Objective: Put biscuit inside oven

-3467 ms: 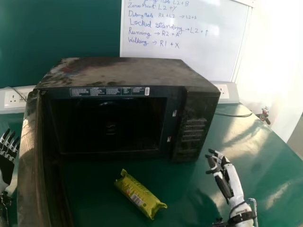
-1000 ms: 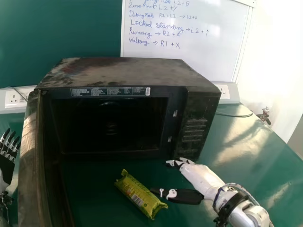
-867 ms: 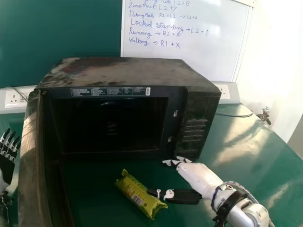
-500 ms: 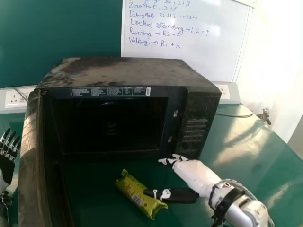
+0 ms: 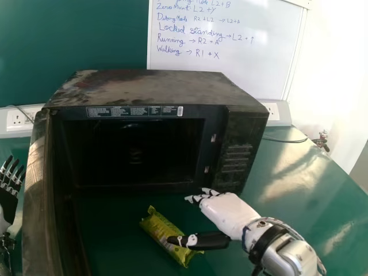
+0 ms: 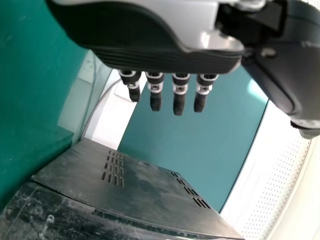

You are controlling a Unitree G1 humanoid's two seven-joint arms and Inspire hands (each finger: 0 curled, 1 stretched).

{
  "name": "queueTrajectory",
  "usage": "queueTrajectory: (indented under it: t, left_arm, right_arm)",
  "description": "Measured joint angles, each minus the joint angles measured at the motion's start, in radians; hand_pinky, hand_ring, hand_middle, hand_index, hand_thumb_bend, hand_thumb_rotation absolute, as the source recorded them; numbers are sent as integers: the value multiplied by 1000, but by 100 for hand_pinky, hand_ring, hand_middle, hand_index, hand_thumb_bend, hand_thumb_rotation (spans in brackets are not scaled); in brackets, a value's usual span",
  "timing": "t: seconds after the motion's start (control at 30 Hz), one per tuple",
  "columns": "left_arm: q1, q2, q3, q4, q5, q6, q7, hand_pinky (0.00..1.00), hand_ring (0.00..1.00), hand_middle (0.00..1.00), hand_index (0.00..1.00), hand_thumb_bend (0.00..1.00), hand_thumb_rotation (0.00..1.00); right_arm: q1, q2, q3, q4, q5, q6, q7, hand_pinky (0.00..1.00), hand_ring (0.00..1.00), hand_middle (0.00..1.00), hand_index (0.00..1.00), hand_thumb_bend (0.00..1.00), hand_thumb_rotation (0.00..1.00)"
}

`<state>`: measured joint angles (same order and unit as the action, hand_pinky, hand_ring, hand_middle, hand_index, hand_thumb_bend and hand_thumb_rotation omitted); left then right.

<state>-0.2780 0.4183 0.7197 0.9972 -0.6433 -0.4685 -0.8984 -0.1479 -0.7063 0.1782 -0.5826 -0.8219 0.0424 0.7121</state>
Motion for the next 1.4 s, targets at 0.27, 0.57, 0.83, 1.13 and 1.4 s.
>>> queueTrajectory:
  t: [0.27, 0.57, 0.83, 1.13, 1.4]
  left_arm:
    - [2, -2, 0, -5, 0, 0, 4, 2, 42, 60, 81, 76, 83]
    - [1, -2, 0, -5, 0, 0, 4, 3, 41, 59, 80, 79, 81]
    - [3, -2, 0, -6, 0, 0, 1, 2, 42, 59, 79, 79, 80]
    - [4, -3, 0, -9, 0, 0, -1, 3, 42, 59, 74, 84, 77]
    - [5, -4, 0, -13, 0, 0, 0, 3, 42, 59, 75, 84, 76]
  right_arm:
    - [-26, 32, 47, -1, -113, -3, 35, 62, 83, 86, 93, 100, 80]
    - [-67, 40, 105, 20, -237, -44, 88, 62, 78, 82, 89, 100, 77]
    - [-67, 45, 147, 56, -338, -126, 53, 54, 70, 77, 85, 100, 85]
    - [-69, 61, 221, 61, -547, -202, 22, 36, 52, 64, 83, 100, 89]
    - [-45, 69, 246, 72, -684, -228, -68, 39, 50, 64, 83, 100, 86]
